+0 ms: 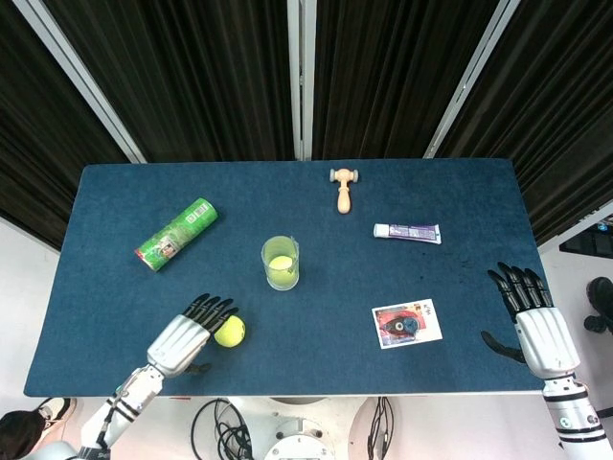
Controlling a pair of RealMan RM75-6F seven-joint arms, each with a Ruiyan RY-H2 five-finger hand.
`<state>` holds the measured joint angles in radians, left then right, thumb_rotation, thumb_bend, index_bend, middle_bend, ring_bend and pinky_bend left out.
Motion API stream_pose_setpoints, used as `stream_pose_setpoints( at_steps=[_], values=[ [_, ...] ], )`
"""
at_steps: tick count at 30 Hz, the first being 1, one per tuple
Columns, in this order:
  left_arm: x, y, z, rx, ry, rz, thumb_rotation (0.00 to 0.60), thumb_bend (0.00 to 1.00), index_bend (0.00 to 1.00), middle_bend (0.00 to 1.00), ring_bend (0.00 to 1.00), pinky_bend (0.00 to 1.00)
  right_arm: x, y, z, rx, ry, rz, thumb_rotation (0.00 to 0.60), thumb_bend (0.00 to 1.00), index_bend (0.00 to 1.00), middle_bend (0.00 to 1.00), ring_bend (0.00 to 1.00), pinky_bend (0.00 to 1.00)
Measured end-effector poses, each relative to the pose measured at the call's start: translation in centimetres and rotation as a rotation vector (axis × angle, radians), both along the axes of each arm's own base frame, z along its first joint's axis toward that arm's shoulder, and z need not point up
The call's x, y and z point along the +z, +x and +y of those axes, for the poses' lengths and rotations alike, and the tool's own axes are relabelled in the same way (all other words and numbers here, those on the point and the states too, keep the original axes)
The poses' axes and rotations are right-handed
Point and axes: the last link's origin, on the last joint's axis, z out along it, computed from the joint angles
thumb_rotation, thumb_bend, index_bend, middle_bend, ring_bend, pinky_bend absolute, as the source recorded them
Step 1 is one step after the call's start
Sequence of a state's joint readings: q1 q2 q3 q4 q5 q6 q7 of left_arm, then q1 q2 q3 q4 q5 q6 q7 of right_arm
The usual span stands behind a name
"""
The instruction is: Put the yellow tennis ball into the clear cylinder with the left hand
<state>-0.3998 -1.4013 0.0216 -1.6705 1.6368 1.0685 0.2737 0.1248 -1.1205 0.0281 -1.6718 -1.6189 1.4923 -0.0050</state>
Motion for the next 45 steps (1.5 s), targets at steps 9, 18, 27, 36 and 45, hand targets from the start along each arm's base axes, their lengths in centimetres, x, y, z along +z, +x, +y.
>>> stream_pose_setpoints(
  at_steps=[9,18,27,36,45],
  values=[
    [-1.8,1.0,1.8,-0.038,-0.007,0.019,0.600,0.14,0.13,0.03,0.00,0.26,0.1,-0.1,-0.1,-0.007,-0.004,-0.001,0.600,0.13,0.00,0.00,0.00,0.00],
    [-2.5,0.6,2.4,-0.014,-0.037,0.019,0.600,0.20,0.25,0.19,0.18,0.46,0.1,-0.2,-0.1,-0.011,-0.006,0.000,0.600,0.13,0.00,0.00,0.00,0.00],
    [-2.9,0.7,2.7,-0.057,-0.004,-0.005,0.600,0.24,0.46,0.43,0.45,0.72,0.2,-0.3,-0.2,-0.019,-0.007,0.001,0.600,0.14,0.00,0.00,0.00,0.00],
    [-2.6,0.6,3.0,-0.058,0.020,-0.011,0.600,0.27,0.53,0.52,0.53,0.78,0.2,-0.3,-0.2,-0.024,-0.009,0.000,0.600,0.14,0.00,0.00,0.00,0.00],
    [3.0,1.4,4.3,-0.065,0.167,-0.042,0.600,0.28,0.54,0.52,0.53,0.78,0.1,-0.2,-0.3,-0.021,0.000,-0.001,0.600,0.14,0.00,0.00,0.00,0.00]
  ],
)
